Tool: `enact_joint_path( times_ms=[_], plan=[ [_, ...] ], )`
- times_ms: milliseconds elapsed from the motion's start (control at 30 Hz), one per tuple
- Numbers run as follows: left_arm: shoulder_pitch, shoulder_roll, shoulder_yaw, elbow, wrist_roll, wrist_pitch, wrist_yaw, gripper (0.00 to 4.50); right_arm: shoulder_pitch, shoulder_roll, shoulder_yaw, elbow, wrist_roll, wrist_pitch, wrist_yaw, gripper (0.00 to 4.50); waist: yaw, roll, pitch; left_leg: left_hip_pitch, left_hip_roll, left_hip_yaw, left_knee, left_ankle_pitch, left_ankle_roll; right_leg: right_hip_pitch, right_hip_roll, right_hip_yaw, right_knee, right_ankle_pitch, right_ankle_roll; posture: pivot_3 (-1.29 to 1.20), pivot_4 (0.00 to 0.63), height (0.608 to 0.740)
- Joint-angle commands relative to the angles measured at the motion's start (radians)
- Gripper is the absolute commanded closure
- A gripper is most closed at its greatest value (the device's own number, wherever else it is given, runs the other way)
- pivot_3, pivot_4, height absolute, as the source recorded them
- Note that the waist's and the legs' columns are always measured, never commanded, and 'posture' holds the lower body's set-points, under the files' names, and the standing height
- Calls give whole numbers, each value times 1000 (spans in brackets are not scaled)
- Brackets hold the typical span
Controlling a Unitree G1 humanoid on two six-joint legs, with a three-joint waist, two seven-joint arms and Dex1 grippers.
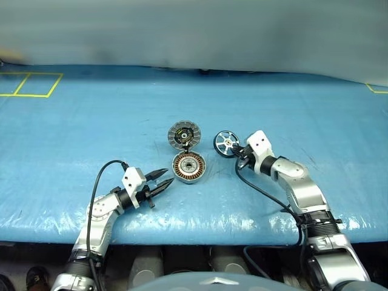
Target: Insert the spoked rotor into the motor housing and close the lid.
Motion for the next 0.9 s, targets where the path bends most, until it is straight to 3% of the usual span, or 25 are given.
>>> enact_joint_path(
  times_ms=[33, 233, 433, 900],
  plan=[
    [5, 3, 5, -23, -9, -4, -6, 2798, 20, -2, -57, -84, 68, 4, 18, 4478, 1, 0, 0, 0, 0, 0, 0, 0, 0, 0, 0, 0, 0, 0, 0, 0, 150, 740],
    [3, -2, 6, -18, -24, -1, -21, 2798, 70, 18, -109, -207, 224, 36, 95, 4478, 0, 0, 0, -2, 0, 0, 0, 0, 0, -2, 0, 0, 0, 1, 2, 0, 150, 740],
    [-10, -13, 5, -3, -38, -11, -43, 2798, 131, 19, -63, -311, 341, 81, 220, 4478, 1, 0, 0, -2, 0, -1, 0, 0, 0, -2, 0, 0, 0, 1, 2, 0, 150, 740],
    [-9, -18, 9, 10, -28, -22, -54, 2798, 82, 40, 82, -280, 282, 63, 248, 4478, 1, 0, 0, -2, 0, 0, 0, 0, 0, -2, 0, 0, 0, 0, 0, 0, 150, 740]
  ],
)
